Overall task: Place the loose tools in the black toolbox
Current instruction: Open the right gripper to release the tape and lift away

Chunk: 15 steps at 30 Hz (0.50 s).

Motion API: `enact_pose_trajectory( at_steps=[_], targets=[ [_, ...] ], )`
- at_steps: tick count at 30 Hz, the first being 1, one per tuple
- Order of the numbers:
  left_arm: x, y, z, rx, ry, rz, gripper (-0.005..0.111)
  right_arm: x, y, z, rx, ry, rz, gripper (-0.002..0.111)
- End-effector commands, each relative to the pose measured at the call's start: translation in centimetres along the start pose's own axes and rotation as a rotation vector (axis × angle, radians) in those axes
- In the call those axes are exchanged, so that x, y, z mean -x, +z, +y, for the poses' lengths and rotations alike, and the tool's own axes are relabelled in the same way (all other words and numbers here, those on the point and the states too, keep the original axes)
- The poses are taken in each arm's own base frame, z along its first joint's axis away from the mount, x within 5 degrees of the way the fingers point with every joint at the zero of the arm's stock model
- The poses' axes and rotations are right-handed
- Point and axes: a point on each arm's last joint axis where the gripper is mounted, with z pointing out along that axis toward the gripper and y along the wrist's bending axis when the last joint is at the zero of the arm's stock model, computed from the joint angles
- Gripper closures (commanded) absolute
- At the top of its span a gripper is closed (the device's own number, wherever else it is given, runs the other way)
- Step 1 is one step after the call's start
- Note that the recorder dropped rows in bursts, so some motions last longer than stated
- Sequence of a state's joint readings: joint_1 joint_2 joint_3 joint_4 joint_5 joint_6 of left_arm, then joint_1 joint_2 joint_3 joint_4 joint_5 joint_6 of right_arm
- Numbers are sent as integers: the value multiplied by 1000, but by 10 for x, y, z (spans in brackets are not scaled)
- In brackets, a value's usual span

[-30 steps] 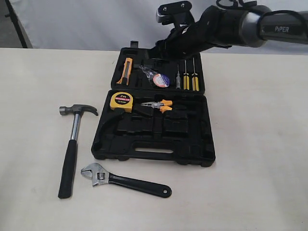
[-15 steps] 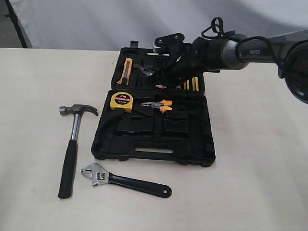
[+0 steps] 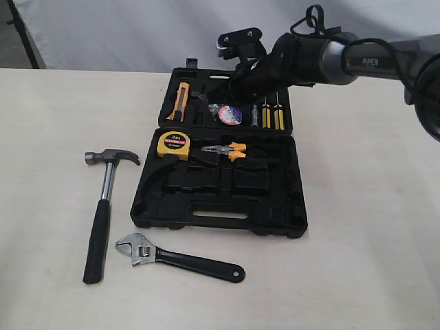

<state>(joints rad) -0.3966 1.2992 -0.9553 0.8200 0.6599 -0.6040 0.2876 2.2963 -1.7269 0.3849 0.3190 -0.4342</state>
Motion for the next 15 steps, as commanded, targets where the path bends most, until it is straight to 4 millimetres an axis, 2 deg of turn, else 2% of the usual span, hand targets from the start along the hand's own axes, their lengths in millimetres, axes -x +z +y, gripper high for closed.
enact_pose_trajectory(
  at_steps=[1, 10, 15],
  targets=[
    [-2, -1, 0, -14, -22, -7, 105, 6, 0, 6, 1, -7, -32, 108],
    [-2, -1, 0, -14, -22, -7, 105, -28, 37, 4, -3, -6, 40, 108],
    [-2, -1, 0, -14, -22, -7, 105, -31, 39, 3, -4, -4, 46, 108]
  ],
)
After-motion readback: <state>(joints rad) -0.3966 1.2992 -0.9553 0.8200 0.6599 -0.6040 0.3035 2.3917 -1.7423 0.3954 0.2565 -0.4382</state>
